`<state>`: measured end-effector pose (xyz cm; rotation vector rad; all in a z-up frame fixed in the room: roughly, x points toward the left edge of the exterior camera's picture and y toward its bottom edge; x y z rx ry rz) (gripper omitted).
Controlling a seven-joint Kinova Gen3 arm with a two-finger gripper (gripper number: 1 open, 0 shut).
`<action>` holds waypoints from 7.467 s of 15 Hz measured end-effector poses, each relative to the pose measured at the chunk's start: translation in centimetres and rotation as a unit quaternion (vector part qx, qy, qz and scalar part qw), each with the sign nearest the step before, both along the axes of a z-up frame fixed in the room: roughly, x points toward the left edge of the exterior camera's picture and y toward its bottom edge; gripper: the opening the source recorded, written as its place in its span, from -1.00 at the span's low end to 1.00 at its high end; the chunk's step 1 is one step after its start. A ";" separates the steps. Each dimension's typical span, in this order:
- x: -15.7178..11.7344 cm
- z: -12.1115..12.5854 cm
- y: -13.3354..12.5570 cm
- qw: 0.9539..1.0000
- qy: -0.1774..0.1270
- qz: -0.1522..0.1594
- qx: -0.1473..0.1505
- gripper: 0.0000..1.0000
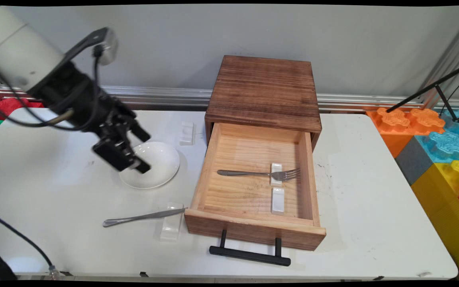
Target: Pick up the knife from the right of the white plate, then place the picked object into the drawer
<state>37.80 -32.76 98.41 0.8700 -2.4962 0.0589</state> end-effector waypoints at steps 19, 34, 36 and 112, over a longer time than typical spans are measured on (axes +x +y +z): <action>9.3 -10.9 5.5 0.999 -0.031 -0.030 -0.008 1.00; 6.4 -20.4 2.0 0.997 -0.038 -0.066 -0.003 1.00; 5.8 -20.9 1.6 0.997 -0.040 -0.067 0.000 1.00; -14.7 -9.6 -14.9 0.985 0.035 -0.167 -0.011 -1.00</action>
